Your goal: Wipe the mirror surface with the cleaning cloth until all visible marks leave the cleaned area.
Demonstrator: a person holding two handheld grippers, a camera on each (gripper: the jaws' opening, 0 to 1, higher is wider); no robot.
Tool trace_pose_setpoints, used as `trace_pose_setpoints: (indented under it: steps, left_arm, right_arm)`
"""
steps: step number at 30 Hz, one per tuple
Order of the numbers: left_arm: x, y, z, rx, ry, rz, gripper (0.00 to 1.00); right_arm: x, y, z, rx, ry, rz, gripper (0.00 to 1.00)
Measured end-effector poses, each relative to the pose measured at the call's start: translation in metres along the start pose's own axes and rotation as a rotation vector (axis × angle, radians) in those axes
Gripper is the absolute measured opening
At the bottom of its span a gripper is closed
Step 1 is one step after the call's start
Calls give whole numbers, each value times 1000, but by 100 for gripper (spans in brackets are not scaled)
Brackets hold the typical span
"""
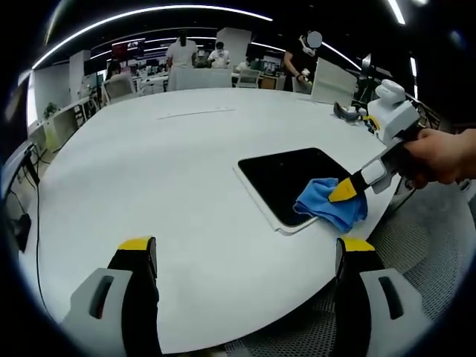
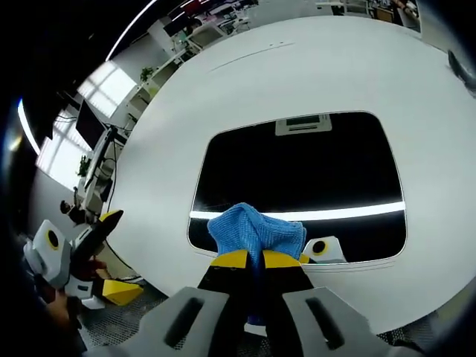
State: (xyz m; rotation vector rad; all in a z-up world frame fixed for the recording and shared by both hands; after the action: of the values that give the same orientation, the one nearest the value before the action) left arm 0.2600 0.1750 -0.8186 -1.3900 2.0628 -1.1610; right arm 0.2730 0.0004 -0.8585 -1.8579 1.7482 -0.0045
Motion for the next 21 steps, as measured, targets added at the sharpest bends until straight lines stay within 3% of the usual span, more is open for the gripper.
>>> trace_pose_setpoints:
  steps: [15, 21]
  left_arm:
    - [0, 0, 1, 1, 3, 10, 99]
    - [-2, 0, 0, 5, -2, -4, 99]
  right_arm:
    - [8, -3, -3, 1, 27, -3, 0]
    - [10, -14, 3, 6, 31, 13, 0]
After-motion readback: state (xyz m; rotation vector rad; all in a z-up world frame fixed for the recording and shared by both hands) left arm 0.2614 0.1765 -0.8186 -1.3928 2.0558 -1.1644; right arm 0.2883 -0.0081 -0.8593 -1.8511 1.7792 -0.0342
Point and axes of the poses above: the point that each gripper's makers call its tool centre point, and the gripper's own axes: z roughly forward along the fingers, x roughly to its right, y roughly out of its underside, the point moved 1 cm from there along -z, roughly backward along the fingers, and after that the axes turned 1 degree about -z, right-handed, at the moved point
